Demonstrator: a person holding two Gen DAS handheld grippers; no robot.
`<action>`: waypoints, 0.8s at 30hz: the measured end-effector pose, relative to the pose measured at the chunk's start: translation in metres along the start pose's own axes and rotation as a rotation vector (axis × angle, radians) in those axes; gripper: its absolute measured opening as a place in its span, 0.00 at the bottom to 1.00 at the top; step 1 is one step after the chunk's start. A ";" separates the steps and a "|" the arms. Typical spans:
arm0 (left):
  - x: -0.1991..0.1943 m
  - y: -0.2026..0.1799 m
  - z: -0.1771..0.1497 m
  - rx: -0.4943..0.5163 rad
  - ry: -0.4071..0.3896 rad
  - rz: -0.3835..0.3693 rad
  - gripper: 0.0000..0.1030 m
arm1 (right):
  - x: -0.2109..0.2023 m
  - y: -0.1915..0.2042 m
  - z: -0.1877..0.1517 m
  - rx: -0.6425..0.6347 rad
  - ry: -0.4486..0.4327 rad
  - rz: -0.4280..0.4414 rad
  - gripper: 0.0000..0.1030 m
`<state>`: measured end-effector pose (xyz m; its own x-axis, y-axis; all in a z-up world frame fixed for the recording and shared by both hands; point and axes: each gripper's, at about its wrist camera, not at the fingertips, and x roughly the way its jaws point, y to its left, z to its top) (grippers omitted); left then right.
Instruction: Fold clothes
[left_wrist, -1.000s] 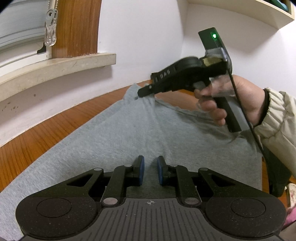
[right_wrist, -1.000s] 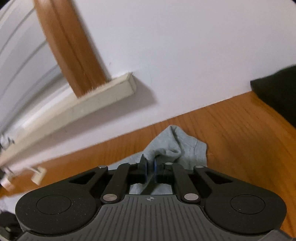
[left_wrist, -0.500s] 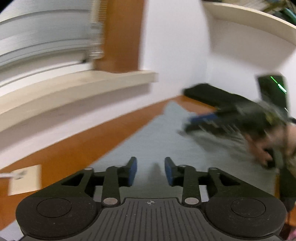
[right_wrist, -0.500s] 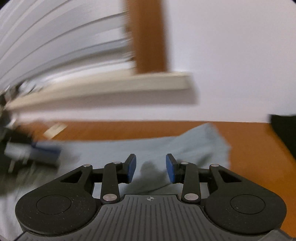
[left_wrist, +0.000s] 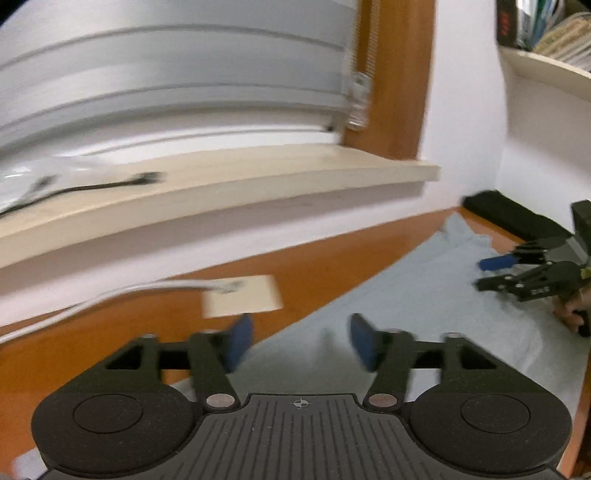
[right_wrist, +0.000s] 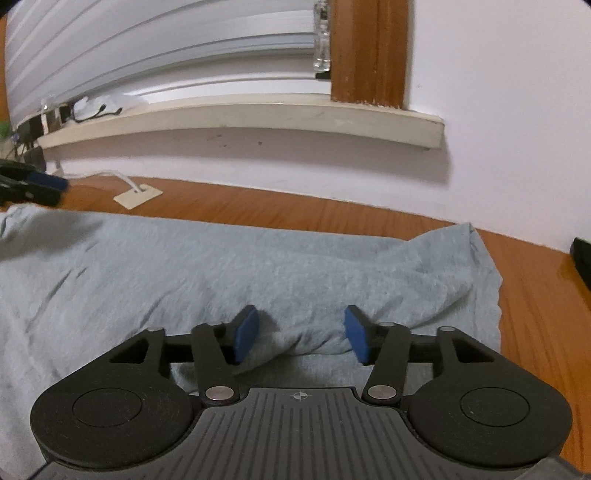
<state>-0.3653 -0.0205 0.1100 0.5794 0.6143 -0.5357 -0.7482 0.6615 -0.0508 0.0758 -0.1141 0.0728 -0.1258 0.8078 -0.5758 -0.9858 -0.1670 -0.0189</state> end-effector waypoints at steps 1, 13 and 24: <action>-0.010 0.008 -0.002 -0.013 -0.008 0.019 0.68 | 0.000 0.001 0.000 -0.006 0.000 -0.002 0.59; -0.081 0.090 -0.031 -0.135 -0.045 0.110 1.00 | -0.022 0.032 0.000 -0.130 -0.096 -0.071 0.83; -0.086 0.140 -0.056 -0.193 -0.029 0.117 1.00 | -0.025 0.134 0.016 -0.189 -0.130 0.149 0.83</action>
<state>-0.5380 -0.0049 0.1022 0.4919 0.6963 -0.5227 -0.8573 0.4919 -0.1517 -0.0549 -0.1478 0.0983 -0.2932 0.8304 -0.4738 -0.9185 -0.3822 -0.1013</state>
